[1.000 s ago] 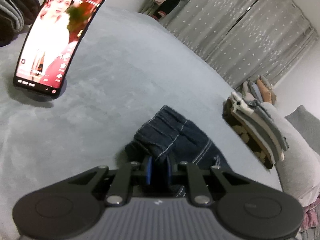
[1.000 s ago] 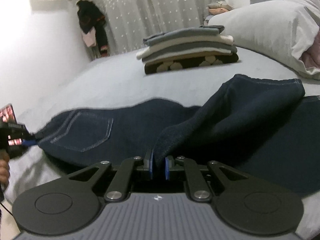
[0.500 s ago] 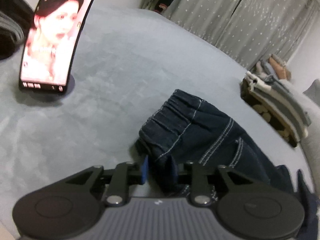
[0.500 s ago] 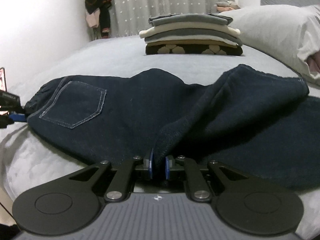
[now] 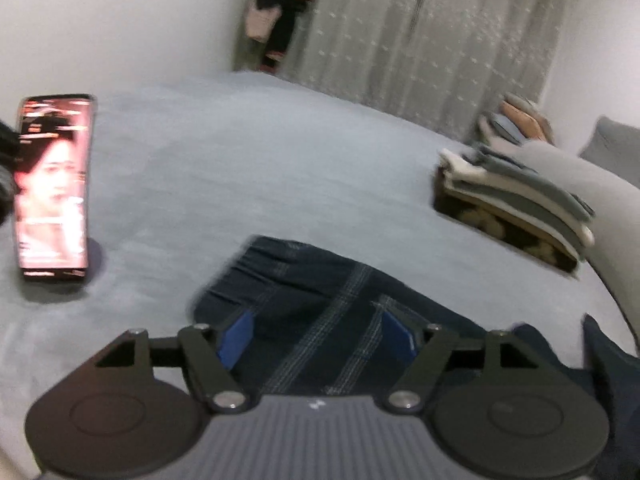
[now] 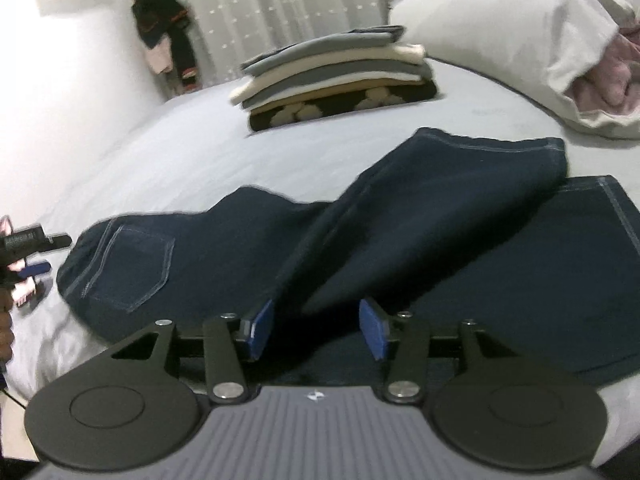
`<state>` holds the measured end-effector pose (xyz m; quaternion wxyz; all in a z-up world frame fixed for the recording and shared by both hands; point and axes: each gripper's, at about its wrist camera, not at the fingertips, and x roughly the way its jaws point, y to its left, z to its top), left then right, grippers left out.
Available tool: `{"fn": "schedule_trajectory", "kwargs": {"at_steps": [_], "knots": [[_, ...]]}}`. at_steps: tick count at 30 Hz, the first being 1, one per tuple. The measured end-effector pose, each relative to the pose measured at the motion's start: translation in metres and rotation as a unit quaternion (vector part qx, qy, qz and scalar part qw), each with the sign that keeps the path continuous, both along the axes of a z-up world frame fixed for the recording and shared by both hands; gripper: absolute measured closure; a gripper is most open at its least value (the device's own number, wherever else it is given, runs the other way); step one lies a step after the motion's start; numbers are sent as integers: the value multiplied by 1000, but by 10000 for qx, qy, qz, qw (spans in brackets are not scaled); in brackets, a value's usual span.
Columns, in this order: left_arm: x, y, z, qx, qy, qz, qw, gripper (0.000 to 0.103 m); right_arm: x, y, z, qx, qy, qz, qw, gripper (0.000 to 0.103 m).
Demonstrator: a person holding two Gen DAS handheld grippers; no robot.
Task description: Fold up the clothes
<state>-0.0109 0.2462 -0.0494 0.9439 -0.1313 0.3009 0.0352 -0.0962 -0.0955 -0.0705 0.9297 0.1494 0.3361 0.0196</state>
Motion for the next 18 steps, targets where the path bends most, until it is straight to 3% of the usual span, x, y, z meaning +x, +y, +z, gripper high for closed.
{"fn": "schedule_trajectory", "kwargs": {"at_steps": [8,18], "knots": [[21,-70,1,-230,195,-984,9947,30,28,-48,2,130,225,-328,9991,49],[41,-162,-11,-554,493,-2121,9744,30,80,-85,3,255,286,-124,9992,49]]}}
